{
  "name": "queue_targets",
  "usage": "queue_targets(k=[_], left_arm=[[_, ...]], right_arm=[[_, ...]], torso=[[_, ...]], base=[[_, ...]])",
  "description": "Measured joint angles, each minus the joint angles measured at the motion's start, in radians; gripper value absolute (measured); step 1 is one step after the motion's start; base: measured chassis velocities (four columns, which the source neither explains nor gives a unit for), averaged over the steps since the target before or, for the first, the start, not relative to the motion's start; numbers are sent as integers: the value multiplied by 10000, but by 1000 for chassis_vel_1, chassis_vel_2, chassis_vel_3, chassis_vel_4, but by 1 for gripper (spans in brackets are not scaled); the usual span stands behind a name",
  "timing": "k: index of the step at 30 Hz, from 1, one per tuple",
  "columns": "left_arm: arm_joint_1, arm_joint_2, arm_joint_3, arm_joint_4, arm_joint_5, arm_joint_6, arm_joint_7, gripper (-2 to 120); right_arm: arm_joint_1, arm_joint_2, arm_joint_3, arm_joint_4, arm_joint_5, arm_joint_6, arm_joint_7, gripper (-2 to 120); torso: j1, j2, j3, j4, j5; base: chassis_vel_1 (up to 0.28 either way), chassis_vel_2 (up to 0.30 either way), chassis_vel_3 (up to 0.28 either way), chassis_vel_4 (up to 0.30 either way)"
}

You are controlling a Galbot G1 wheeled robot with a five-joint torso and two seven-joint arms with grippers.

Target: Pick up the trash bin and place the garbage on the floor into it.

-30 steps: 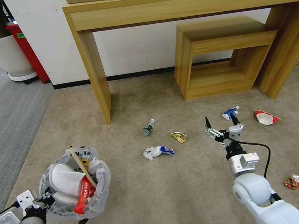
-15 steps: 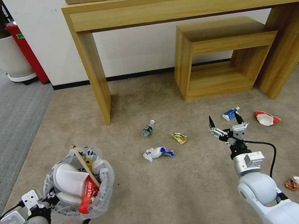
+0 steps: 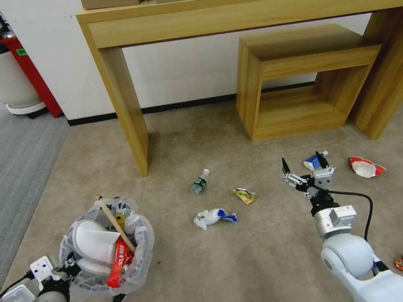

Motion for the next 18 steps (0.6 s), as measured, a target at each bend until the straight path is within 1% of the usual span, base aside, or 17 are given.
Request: queue_targets(k=[10, 18], left_arm=[[29, 4, -13, -1, 17, -62, 30, 0], [15, -49, 24, 10, 70, -105, 53, 0]], right_arm=[[-21, 20, -4, 1, -58, -9, 0, 100], [-99, 23, 24, 12, -108, -7, 4, 100]], torso=[[0, 0, -1, 1, 0], [0, 0, 0, 1, 0]], base=[[-62, 67, 59, -54], [-108, 107, 113, -107]])
